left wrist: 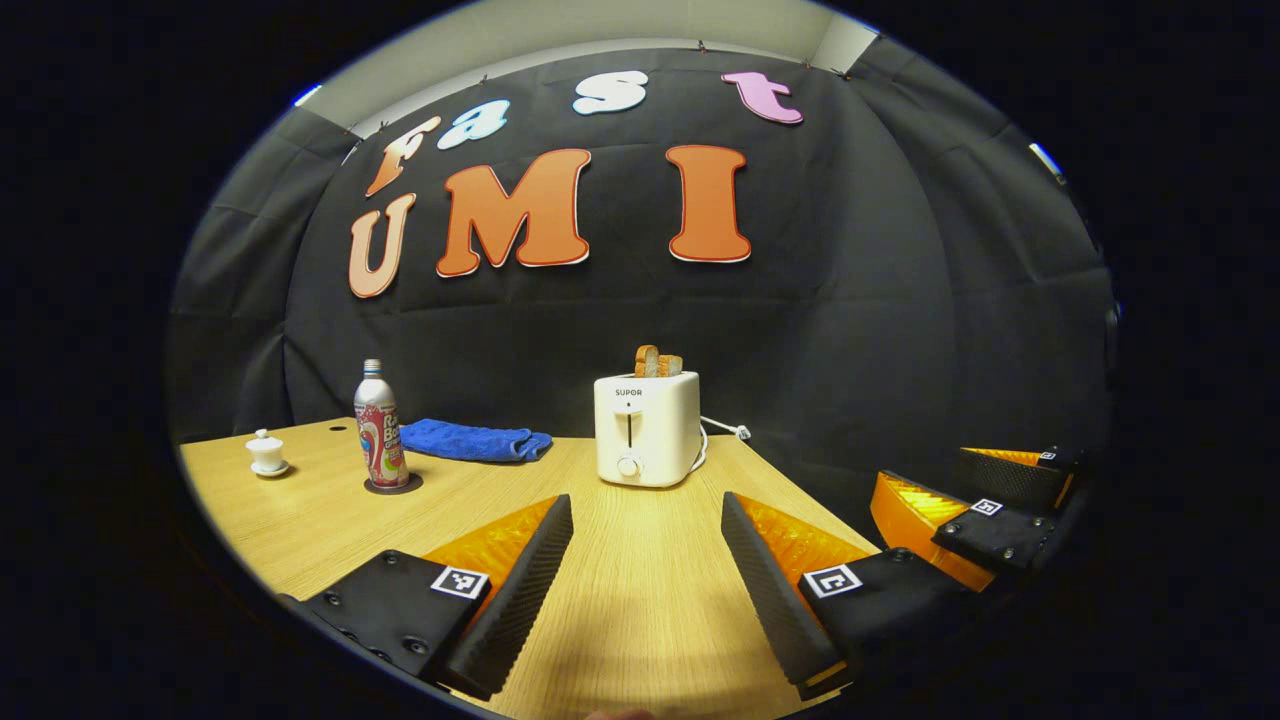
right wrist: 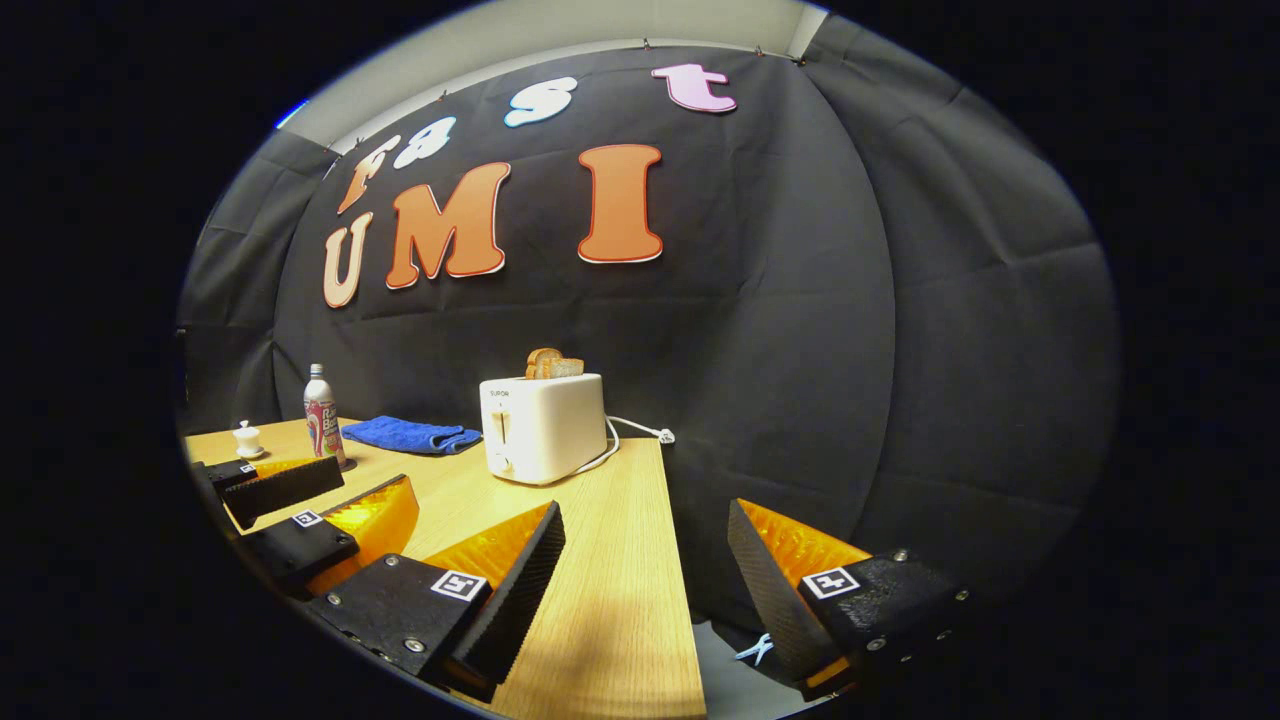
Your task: Open the teacup lid with one hand, grasp the water bottle and pour water into the teacup with the other hand; after pouring, place the water bottle on the coaster and then close the teacup lid.
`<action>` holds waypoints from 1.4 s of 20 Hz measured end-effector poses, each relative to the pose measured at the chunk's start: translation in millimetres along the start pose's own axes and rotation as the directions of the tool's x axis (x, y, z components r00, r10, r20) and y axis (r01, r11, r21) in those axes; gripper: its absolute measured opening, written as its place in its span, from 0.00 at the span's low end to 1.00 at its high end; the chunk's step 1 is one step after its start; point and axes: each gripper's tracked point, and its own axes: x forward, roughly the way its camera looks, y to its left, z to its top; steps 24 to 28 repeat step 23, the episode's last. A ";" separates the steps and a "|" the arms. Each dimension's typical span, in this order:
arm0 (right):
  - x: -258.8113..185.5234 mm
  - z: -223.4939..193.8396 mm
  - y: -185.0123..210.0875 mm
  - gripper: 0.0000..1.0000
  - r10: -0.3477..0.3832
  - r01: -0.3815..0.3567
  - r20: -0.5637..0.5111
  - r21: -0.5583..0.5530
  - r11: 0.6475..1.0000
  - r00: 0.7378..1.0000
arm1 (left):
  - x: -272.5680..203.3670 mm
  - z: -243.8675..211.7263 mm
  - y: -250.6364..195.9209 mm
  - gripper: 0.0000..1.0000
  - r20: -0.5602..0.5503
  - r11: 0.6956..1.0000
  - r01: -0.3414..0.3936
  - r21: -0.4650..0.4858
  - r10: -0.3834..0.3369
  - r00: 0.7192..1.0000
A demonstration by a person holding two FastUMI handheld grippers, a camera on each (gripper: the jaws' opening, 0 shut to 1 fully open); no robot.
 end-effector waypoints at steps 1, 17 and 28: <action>0.1 -0.6 -0.6 0.99 0.000 0.000 -0.001 0.000 1.000 1.000 | -0.2 0.2 0.3 0.99 -0.001 1.000 0.000 -0.001 0.000 1.000; 0.3 -0.5 -0.9 1.00 0.001 -0.001 0.001 0.000 1.000 1.000 | -2.6 1.5 1.7 0.99 -0.002 1.000 0.003 -0.005 -0.003 1.000; 0.9 -1.2 -1.8 0.99 0.002 -0.002 0.000 0.000 1.000 1.000 | -3.2 2.4 2.1 0.99 0.001 1.000 0.003 -0.008 -0.003 1.000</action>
